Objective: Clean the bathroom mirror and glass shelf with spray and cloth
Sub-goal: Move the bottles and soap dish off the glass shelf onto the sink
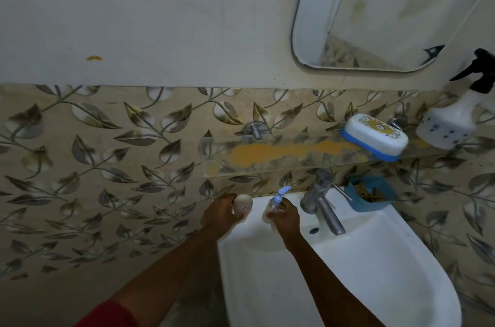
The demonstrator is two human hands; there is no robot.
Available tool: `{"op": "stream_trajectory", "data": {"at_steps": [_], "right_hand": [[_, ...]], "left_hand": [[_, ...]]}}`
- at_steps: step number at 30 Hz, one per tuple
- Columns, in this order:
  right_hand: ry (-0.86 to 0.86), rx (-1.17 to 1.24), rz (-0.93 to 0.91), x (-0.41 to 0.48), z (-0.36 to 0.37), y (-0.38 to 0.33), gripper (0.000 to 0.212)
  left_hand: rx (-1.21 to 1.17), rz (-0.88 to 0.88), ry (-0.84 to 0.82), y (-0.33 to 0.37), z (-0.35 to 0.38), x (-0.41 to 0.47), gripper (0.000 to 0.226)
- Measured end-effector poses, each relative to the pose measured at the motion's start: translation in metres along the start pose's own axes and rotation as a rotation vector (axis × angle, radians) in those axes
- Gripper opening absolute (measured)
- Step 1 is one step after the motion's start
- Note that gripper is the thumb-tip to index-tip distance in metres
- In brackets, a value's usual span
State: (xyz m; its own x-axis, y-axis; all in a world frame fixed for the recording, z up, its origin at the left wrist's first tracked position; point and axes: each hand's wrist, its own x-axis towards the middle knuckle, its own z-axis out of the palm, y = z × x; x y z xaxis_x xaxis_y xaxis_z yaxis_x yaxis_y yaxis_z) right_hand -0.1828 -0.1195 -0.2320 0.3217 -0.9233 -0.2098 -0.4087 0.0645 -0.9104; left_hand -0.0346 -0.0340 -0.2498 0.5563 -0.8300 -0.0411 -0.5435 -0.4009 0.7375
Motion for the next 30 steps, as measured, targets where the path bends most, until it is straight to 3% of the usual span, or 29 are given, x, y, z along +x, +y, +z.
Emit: {"op": "stream_trajectory", "data": {"at_steps": [7, 11, 20, 30], "right_hand": [[0.068, -0.237, -0.05, 0.008, 0.019, 0.0, 0.043], [0.155, -0.173, -0.055, 0.004, 0.026, 0.003, 0.057], [0.219, -0.292, -0.03, 0.006, 0.037, 0.006, 0.061], [0.237, -0.253, 0.037, 0.006, 0.033, 0.007, 0.075]], "left_hand": [[-0.096, 0.018, 0.024, -0.004, 0.006, 0.004, 0.075], [-0.101, 0.044, 0.053, -0.005, 0.006, 0.001, 0.097], [-0.1, 0.085, 0.064, -0.015, -0.003, -0.002, 0.095], [-0.07, 0.146, 0.121, -0.012, -0.006, -0.011, 0.087]]}}
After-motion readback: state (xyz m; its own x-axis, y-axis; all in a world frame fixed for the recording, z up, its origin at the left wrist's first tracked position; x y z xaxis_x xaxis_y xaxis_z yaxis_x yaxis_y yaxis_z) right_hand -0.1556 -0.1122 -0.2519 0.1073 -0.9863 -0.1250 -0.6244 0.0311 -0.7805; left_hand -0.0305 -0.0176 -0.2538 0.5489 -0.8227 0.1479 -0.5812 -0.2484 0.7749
